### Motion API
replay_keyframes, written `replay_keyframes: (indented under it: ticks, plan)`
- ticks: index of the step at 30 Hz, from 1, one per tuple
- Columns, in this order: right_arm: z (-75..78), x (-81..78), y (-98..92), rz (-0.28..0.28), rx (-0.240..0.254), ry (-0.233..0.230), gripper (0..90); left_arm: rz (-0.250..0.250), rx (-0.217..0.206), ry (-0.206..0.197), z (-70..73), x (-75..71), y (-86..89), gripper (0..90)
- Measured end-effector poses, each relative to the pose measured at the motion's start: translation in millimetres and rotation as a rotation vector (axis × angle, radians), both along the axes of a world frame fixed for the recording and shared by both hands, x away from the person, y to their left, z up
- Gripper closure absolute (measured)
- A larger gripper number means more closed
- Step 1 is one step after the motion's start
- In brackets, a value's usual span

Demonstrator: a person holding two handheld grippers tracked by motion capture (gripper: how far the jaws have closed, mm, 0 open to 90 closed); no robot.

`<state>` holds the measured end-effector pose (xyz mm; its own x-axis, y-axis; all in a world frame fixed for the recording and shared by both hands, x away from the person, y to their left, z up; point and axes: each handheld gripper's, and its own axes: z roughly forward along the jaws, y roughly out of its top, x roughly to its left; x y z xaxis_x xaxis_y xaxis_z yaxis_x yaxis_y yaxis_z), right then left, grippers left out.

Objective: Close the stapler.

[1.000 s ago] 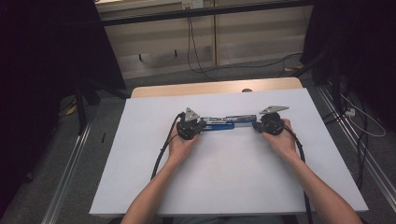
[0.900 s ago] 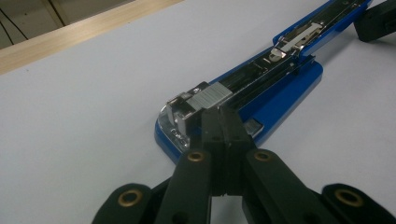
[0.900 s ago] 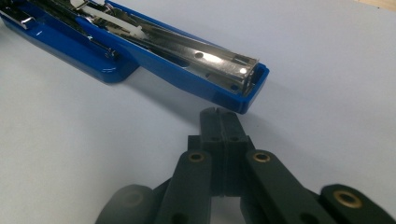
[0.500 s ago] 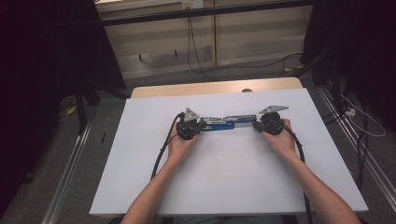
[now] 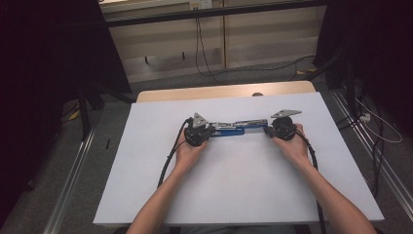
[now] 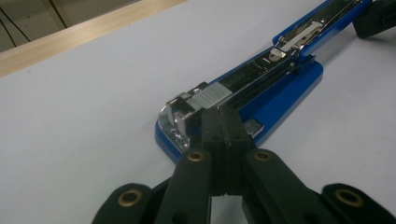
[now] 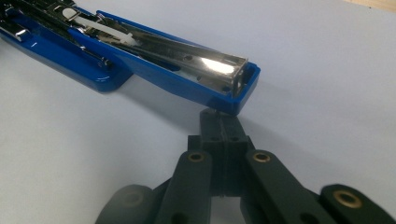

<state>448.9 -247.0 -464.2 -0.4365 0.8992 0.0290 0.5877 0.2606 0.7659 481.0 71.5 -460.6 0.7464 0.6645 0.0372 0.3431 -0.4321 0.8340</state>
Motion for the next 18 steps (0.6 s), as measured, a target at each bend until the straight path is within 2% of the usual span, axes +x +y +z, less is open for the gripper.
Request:
replay_keyframes:
  ticks: [5, 12, 16, 18]
  plan:
    - [0.3, -0.2, -0.1, -0.005, -0.001, -0.004, 90.0, 0.003, 0.007, -0.012, 0.0, -0.8, -0.7, 90.0]
    - [2.0, 0.2, 0.0, -0.004, 0.014, -0.017, 90.0, -0.001, 0.000, -0.002, -0.1, -0.3, -0.1, 90.0]
    - [3.6, 0.0, 0.1, -0.005, 0.024, -0.023, 90.0, 0.001, 0.009, -0.013, 0.2, -0.5, -0.3, 90.0]
    - [3.8, 0.3, 0.0, -0.004, 0.025, -0.024, 90.0, 0.001, 0.003, -0.003, -0.1, -0.7, -0.5, 90.0]
